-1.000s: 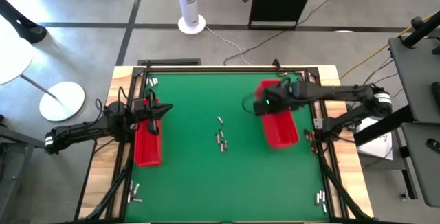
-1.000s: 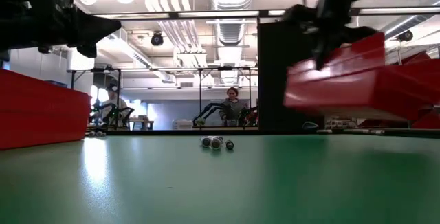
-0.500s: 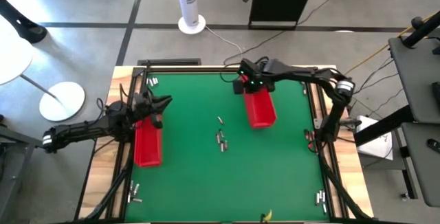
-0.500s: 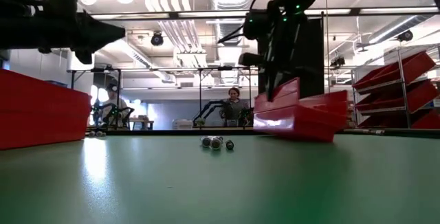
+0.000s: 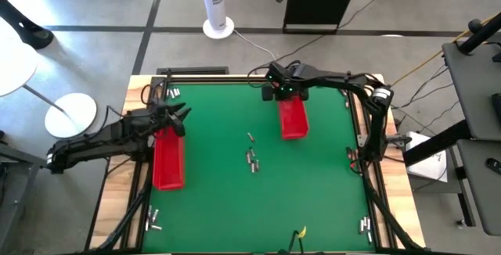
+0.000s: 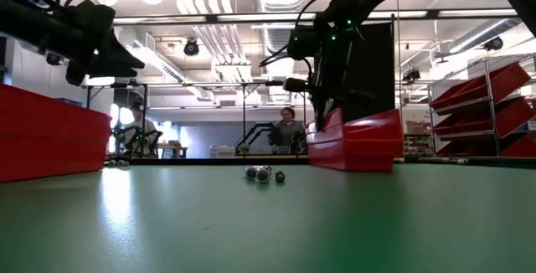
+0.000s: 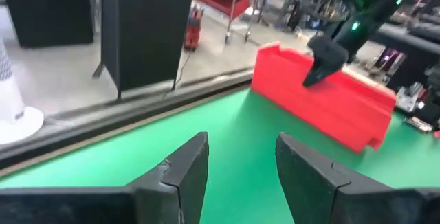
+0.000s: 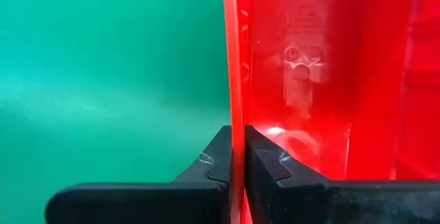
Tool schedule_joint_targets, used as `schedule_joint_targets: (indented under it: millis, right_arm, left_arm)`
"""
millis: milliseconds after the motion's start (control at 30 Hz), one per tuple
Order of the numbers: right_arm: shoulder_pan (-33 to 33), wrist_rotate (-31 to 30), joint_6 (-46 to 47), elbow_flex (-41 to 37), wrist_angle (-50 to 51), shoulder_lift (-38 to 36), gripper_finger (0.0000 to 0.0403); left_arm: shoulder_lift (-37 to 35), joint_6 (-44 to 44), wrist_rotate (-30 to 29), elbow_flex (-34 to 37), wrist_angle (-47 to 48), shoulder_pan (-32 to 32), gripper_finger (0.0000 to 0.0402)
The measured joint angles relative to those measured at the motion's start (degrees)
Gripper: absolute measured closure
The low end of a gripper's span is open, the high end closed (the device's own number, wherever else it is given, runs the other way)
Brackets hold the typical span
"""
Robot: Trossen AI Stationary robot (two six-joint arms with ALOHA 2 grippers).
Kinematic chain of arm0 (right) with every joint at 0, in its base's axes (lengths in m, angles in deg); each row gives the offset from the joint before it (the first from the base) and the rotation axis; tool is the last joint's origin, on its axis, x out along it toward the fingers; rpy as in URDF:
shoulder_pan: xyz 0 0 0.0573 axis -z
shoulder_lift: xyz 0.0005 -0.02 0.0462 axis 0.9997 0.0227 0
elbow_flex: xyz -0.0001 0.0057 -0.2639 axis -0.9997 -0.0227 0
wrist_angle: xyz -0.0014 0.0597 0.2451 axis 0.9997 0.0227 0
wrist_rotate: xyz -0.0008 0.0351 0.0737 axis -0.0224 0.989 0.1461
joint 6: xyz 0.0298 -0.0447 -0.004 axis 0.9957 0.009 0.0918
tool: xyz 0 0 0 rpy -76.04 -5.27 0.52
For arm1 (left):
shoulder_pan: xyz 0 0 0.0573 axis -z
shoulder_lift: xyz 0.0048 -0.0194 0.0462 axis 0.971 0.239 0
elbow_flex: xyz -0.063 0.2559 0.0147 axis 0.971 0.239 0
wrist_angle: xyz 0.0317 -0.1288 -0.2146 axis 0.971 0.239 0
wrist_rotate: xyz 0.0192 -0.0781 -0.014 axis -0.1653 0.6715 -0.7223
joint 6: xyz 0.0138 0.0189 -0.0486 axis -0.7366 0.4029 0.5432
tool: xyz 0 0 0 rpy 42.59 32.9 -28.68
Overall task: Sort batteries
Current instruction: Move the right red bin to the top right of the table, then move the left red bin into the top left of the table
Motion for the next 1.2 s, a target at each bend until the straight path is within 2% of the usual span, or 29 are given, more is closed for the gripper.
schedule_joint_targets:
  millis: [133,300,467,600,800,933,1067,1200]
  right_arm:
    - [0.3,-1.1,-0.7,-0.2,-0.3,-0.6,0.0368]
    - [0.3,-1.7,-2.8,-0.2,-0.5,-0.9,0.0308]
    - [-0.5,-2.0,-7.6,1.2,-0.5,-2.7,0.0249]
    - [-3.4,-6.5,-13.3,3.3,-0.9,-7.0,0.0216]
    - [-11.3,-15.4,-19.9,3.1,-0.4,-12.6,0.0194]
    - [-15.0,-15.4,-23.1,2.3,0.2,-13.5,0.0192]
    - [-17.1,-16.3,-29.1,2.0,0.3,-13.7,0.0193]
    - [-18.7,-23.5,-34.3,1.0,0.2,-13.7,0.0190]
  left_arm:
    - [0.5,3.0,0.0,0.3,0.2,0.0,0.0251]
    - [1.5,9.1,0.1,0.3,1.0,0.0,0.0250]
    - [2.2,13.0,0.3,-0.5,7.3,0.0,0.0250]
    - [2.1,14.3,1.3,-4.3,13.3,0.1,0.0250]
    - [3.7,22.8,3.9,-6.3,17.9,1.4,0.0250]
    - [7.2,27.2,6.6,-6.4,18.6,1.4,0.0250]
    - [11.4,29.2,8.8,-14.1,22.3,1.6,0.0251]
    - [17.5,29.3,7.6,-25.8,30.0,1.6,0.0251]
